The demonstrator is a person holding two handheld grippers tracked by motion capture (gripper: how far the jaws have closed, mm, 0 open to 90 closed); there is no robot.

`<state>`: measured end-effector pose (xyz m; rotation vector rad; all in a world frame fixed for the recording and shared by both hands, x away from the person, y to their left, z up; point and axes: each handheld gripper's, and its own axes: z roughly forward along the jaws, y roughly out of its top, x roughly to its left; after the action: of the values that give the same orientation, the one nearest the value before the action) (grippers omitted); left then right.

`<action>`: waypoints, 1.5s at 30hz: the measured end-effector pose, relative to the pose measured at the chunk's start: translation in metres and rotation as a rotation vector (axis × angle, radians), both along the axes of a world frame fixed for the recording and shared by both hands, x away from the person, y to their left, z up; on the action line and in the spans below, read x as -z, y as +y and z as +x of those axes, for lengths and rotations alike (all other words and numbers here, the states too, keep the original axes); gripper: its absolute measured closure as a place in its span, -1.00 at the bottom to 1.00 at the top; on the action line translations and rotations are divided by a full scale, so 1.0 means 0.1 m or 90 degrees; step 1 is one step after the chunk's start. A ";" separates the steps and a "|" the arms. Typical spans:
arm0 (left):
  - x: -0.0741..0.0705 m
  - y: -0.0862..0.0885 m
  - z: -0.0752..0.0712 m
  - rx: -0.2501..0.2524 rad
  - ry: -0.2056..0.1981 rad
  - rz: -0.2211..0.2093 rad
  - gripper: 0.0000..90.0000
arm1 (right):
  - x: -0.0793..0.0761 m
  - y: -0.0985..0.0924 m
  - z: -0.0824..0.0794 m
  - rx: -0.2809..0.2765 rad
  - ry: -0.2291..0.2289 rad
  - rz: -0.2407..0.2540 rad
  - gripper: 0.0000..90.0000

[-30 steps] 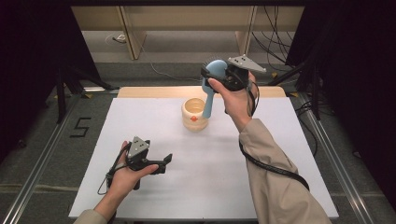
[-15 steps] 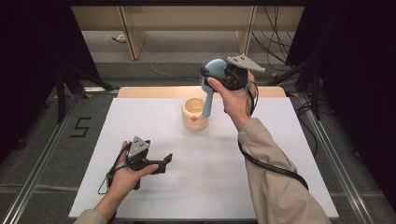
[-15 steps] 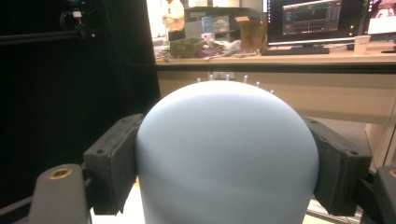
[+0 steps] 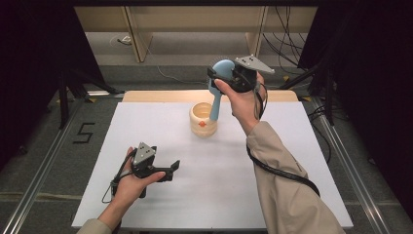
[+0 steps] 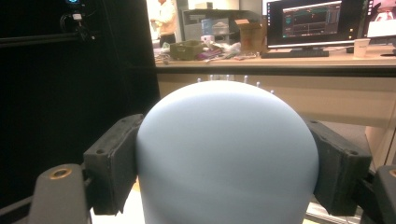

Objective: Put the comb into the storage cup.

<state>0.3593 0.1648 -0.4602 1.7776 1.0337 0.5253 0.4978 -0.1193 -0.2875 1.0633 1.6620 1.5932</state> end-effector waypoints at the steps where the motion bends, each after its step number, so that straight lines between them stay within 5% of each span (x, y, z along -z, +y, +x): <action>1: 0.00 0.00 0.00 0.000 0.000 0.001 -1.00 | 0.00 0.00 0.00 0.000 -0.001 0.000 -0.52; 45: 0.00 0.00 0.00 0.000 -0.001 -0.001 -1.00 | -0.01 0.12 0.08 0.005 -0.020 0.001 -0.52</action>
<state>0.3595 0.1651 -0.4599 1.7753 1.0331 0.5260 0.5055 -0.1070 -0.2868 1.0388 1.6341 1.5980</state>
